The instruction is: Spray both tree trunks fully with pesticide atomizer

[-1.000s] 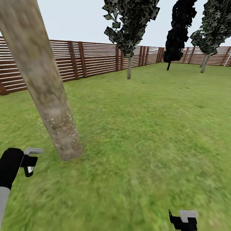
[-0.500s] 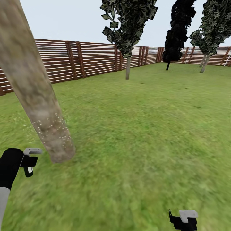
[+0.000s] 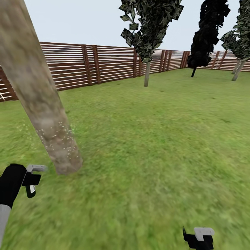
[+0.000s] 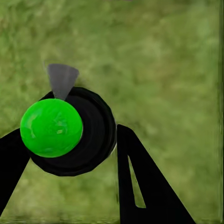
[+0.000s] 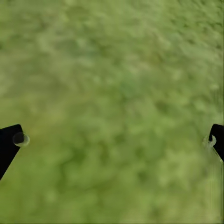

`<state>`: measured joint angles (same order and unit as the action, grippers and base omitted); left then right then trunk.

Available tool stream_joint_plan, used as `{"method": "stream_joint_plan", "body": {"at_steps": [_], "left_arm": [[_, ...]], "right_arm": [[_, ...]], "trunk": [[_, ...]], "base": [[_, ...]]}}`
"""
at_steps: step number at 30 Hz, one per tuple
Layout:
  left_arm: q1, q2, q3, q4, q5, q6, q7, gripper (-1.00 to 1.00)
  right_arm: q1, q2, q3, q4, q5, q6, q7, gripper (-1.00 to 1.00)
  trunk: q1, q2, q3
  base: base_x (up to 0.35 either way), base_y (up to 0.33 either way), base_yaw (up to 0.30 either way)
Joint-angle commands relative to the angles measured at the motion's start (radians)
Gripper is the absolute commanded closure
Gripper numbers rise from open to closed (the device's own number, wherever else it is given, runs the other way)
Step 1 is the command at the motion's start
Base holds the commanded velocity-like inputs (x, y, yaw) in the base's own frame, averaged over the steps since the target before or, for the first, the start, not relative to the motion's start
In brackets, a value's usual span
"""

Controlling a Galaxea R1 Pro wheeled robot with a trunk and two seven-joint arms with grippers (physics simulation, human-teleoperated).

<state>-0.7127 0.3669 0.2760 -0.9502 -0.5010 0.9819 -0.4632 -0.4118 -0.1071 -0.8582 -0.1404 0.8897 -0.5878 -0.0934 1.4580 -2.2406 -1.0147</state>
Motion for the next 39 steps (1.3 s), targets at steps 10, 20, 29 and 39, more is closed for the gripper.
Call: {"method": "stream_joint_plan", "body": {"at_steps": [10,20,29,39], "left_arm": [[-0.001,0.0,0.026,0.017,-0.011,-0.002,-0.003,1.0],[-0.001,0.0,0.088,0.045,-0.012,-0.051,0.045,1.0],[-0.001,-0.098,0.113,0.08,-0.005,-0.138,0.15,1.0],[-0.001,-0.102,0.266,0.088,-0.014,-0.246,0.218,1.0]], "right_arm": [[-0.001,0.0,-0.004,0.002,0.011,-0.003,-0.008,-1.0],[-0.001,0.0,-0.002,0.002,0.011,-0.003,-0.008,-1.0],[-0.001,0.0,-0.004,0.002,0.011,-0.003,-0.008,-1.0],[-0.001,0.0,-0.003,0.002,0.011,-0.003,-0.008,-1.0]], "trunk": [[0.0,0.0,-0.001],[0.0,0.0,-0.001],[0.0,0.0,-0.001],[0.0,0.0,-0.001]], "base": [[0.23,-0.196,0.001],[0.082,-0.247,0.088],[0.0,-0.173,0.198],[0.032,0.0,0.001]]}}
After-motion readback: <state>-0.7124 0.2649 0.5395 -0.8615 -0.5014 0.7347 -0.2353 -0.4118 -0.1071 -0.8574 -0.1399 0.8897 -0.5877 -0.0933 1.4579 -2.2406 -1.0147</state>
